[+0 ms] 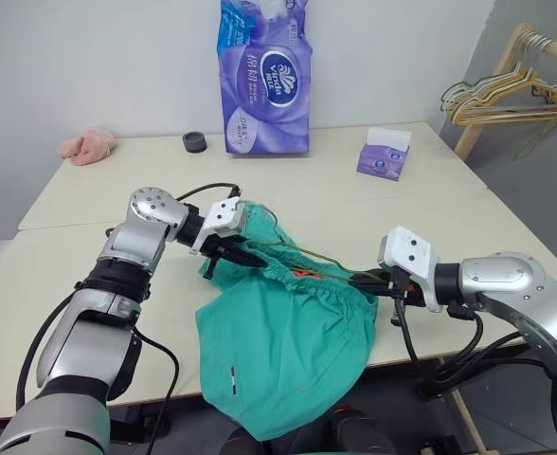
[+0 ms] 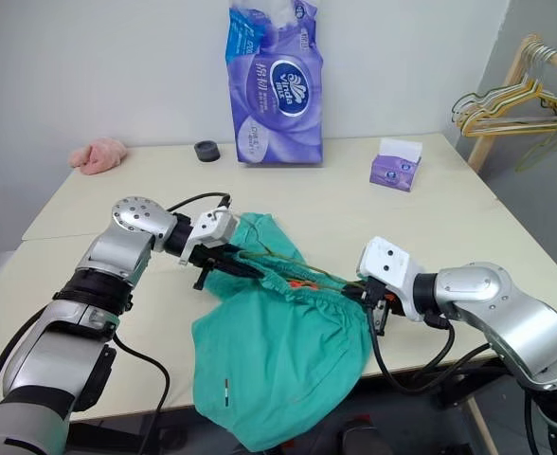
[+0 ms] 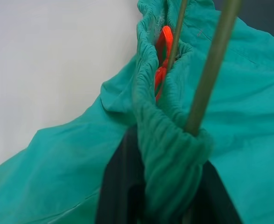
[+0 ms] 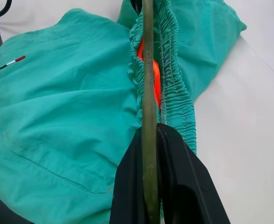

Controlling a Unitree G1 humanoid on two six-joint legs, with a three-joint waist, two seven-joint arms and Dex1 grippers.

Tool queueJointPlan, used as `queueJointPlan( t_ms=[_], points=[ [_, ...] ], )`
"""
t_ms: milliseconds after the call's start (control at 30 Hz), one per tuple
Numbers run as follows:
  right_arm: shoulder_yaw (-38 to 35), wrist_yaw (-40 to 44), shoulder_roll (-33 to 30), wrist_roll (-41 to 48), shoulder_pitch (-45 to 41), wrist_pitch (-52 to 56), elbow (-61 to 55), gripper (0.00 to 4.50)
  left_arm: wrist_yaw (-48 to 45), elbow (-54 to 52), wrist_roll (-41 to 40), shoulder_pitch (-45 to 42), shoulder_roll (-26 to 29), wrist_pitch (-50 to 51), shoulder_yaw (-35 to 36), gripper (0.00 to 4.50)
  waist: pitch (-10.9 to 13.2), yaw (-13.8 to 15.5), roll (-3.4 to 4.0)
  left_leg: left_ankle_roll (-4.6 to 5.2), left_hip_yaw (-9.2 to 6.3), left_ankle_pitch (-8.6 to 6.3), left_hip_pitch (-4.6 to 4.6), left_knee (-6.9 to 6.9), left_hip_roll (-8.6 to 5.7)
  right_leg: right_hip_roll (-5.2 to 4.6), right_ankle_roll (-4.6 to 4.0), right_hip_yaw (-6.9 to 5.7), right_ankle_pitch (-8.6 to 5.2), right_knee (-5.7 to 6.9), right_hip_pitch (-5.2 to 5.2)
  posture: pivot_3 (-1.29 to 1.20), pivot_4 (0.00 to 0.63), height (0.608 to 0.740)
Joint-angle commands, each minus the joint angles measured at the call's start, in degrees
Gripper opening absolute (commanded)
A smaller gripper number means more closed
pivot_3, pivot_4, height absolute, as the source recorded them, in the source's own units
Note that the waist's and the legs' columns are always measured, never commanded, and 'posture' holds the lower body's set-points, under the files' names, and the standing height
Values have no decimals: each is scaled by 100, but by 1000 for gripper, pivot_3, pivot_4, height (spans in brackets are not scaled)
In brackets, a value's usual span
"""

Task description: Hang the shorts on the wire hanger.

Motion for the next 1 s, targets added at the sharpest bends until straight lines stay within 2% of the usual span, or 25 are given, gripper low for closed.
queueJointPlan(
  t_ms=[33, 267, 367, 467, 633, 767, 867, 933, 1000],
  points=[
    [-303, 42, 186, 221, -152, -253, -244, 0, -33, -226, -184, -8, -106, 143, 90, 12, 0, 0, 0, 0, -1, 0, 0, 3, 0, 0, 0, -1, 0, 1, 0, -186, 33, 740],
    [-51, 384, -229, -412, 119, -1020, -293, 0, -33, -585, -281, 125, -56, 374, 116, 12, 0, -4, 0, 1, -2, -1, 2, 35, -2, 0, 4, -2, -3, 39, 2, -183, 35, 740],
    [-49, 545, -458, -702, 185, -1314, -140, 740, -33, -734, -273, 186, 4, 392, 91, 0, 0, -5, 0, 0, -2, 0, 6, 39, -1, 2, 27, -1, -17, 47, 3, -183, 35, 740],
    [-164, 675, -592, -765, 220, -1478, -16, 1707, -33, -781, -234, 198, 29, 380, 80, 0, 0, -4, -1, 0, -2, 0, 6, 39, -1, 2, 25, 0, -16, 47, 3, -183, 35, 740],
    [-633, 1177, -1463, -1091, 602, -1944, 533, 3409, -33, -791, -216, 177, 40, 437, 133, 0, 0, 12, 0, 0, -1, 0, 6, 39, -3, 1, 16, -1, -10, 46, 4, -183, 35, 740],
    [-1166, 1413, -1894, -1093, 1239, -2065, 861, 3409, -25, -748, -165, 156, 54, 423, 176, 0, -1, 19, -2, 1, -1, 0, 6, 39, -4, 0, 18, -2, -12, 44, 6, -182, 36, 740],
    [-1762, 893, -1159, -522, 1883, -1358, 812, 3409, -12, -733, -164, 144, 84, 433, 222, 0, -5, 4, -9, 1, 0, -1, 12, 38, 0, 6, 19, 1, -13, 47, 11, -184, 39, 740],
    [-1860, 525, -637, -257, 2117, -951, 616, 3409, -12, -748, -172, 152, 102, 460, 236, 0, -13, 4, -21, 1, -9, -1, 14, 36, 7, 14, 20, -3, -14, 47, 16, -185, 39, 740],
    [-1805, 222, -201, -66, 2255, -610, 359, 3409, -15, -762, -172, 160, 114, 466, 239, 0, -3, 4, -2, 1, -10, -1, 15, 37, 8, 16, 16, -1, -13, 51, 16, -180, 40, 740]
  ],
)
